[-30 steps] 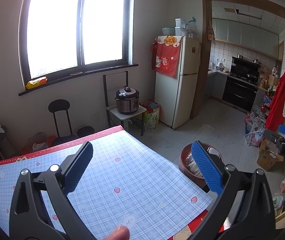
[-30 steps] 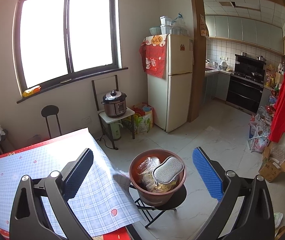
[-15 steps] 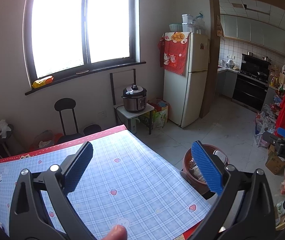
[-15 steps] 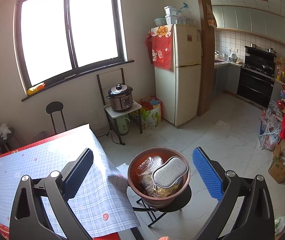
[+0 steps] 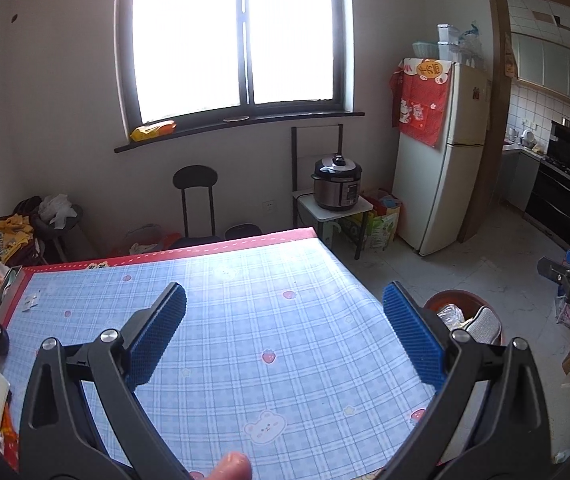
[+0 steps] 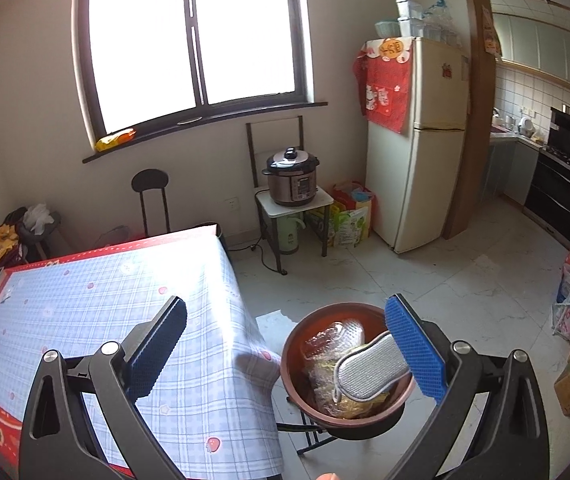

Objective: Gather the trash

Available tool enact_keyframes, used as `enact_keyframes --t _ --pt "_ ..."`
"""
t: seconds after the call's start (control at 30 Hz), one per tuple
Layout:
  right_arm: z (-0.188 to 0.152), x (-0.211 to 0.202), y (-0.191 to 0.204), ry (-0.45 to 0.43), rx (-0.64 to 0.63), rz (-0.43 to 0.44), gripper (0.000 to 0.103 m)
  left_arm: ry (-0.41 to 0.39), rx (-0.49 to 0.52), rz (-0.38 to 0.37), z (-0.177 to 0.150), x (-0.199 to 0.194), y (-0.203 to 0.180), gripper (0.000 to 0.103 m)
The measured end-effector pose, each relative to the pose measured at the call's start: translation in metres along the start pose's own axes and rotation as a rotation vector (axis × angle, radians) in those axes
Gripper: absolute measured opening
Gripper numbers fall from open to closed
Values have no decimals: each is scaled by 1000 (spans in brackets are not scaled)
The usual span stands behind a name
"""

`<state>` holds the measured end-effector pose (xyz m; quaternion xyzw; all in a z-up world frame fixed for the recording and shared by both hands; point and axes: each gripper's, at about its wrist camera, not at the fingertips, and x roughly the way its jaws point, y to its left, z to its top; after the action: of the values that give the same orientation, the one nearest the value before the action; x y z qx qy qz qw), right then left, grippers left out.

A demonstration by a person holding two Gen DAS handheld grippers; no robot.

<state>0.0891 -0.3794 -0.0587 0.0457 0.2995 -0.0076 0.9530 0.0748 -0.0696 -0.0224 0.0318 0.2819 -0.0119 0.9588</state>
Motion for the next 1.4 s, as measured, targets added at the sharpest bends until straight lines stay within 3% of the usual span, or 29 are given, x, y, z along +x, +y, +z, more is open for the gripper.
enact_keyframes --t 0.23,0.43,0.8,1.4 --pt "9 7 51 -9 -51 67 98 12 -61 98 -5 -9 37 97" --pt "8 -4 72 -12 -37 35 98 -1 -46 16 2 -11 50 97" --pt "-3 -22 73 -1 22 -75 98 -4 14 -103 11 6 40 97" --pt "-2 -23 63 -4 50 -124 98 -10 61 -174 20 21 16 97"
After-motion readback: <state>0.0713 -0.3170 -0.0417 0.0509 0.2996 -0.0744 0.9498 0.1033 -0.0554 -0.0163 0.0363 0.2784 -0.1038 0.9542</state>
